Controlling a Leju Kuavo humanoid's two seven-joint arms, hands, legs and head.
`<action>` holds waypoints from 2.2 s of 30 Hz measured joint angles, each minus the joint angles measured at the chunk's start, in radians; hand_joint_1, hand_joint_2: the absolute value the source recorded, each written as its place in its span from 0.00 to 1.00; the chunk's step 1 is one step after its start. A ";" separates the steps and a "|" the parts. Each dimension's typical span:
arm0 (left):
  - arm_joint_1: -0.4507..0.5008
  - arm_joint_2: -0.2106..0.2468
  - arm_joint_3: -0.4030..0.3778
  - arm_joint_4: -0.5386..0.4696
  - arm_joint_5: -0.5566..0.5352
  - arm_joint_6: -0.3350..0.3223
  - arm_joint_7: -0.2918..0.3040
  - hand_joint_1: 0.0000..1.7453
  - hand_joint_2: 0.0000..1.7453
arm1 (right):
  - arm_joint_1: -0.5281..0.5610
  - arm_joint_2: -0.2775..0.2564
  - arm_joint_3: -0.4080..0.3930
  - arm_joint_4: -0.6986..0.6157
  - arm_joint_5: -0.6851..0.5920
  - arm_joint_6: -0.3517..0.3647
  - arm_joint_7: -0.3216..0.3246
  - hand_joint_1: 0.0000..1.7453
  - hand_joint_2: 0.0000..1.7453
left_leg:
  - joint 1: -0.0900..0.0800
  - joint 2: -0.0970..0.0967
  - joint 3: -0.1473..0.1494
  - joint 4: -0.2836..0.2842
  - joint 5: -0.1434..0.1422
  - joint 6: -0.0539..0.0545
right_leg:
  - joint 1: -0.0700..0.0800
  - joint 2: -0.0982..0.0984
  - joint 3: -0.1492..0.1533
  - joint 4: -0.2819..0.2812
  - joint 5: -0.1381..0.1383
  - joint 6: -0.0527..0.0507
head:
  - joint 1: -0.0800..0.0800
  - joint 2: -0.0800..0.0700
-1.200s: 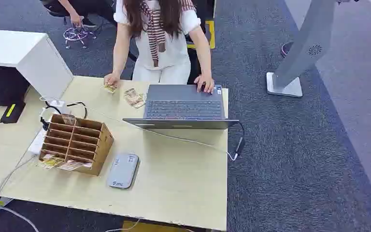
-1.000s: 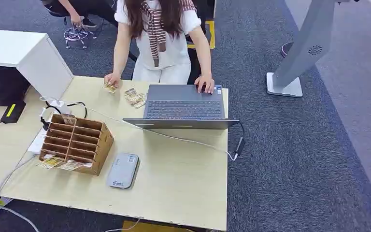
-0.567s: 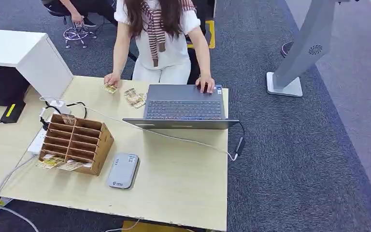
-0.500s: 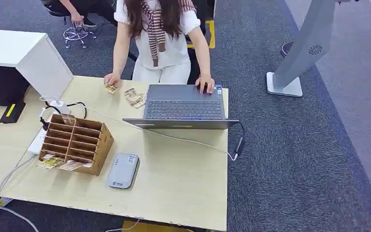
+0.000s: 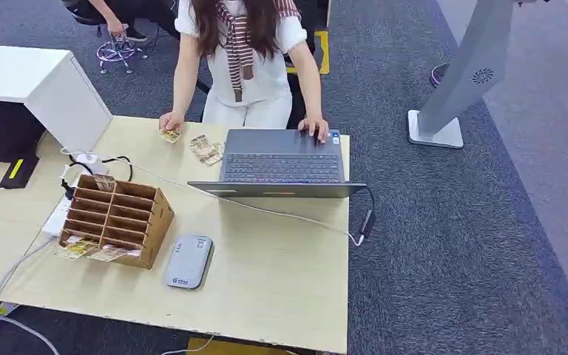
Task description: Pass the card to the sensor for recognition and then transmit it.
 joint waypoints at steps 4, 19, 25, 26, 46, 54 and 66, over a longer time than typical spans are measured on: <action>0.044 -0.027 0.000 -0.129 -0.005 0.005 -0.021 0.00 1.00 | -0.001 0.010 -0.003 0.008 0.003 -0.029 0.034 0.00 1.00 | 0.000 0.000 0.000 0.000 0.000 0.000 | 0.000 0.000 0.000 0.000 0.000 0.000 | 0.000 0.000; 0.205 -0.113 -0.045 -0.674 -0.050 0.121 -0.087 0.00 1.00 | -0.009 0.037 -0.008 0.035 0.045 -0.093 0.119 0.00 1.00 | 0.000 0.000 0.000 0.000 0.000 0.000 | 0.000 0.000 0.000 0.000 0.000 0.000 | 0.000 0.000; 0.262 -0.140 -0.073 -0.890 -0.076 0.194 -0.109 0.00 1.00 | -0.011 0.047 -0.008 0.044 0.068 -0.112 0.156 0.00 1.00 | 0.000 0.000 0.000 0.000 0.000 0.000 | 0.000 0.000 0.000 0.000 0.000 0.000 | 0.000 0.000; 0.271 -0.143 -0.077 -0.924 -0.081 0.205 -0.114 0.00 1.00 | -0.011 0.048 -0.008 0.047 0.072 -0.115 0.162 0.00 1.00 | 0.000 0.000 0.000 0.000 0.000 0.000 | 0.000 0.000 0.000 0.000 0.000 0.000 | -0.001 0.000; 0.239 -0.120 -0.080 -1.362 -0.359 0.395 -0.151 0.00 1.00 | -0.020 0.058 0.052 0.068 0.204 -0.120 0.244 0.00 1.00 | 0.000 0.000 0.001 0.000 0.000 0.000 | 0.000 0.000 0.000 0.000 0.000 0.000 | 0.000 0.000; 0.123 -0.013 -0.120 -1.311 -0.575 0.500 -0.089 0.00 1.00 | -0.026 0.044 0.087 0.069 0.253 -0.087 0.241 0.00 1.00 | 0.000 0.001 0.001 0.000 0.000 0.000 | 0.000 0.001 0.000 0.000 0.000 0.000 | 0.000 0.000; -0.039 0.112 -0.209 -1.217 -0.850 0.611 0.047 0.00 1.00 | -0.031 0.032 0.119 0.071 0.305 -0.052 0.242 0.00 1.00 | 0.000 0.001 0.001 0.001 0.001 0.000 | 0.000 0.001 -0.001 0.000 0.000 0.000 | -0.001 0.000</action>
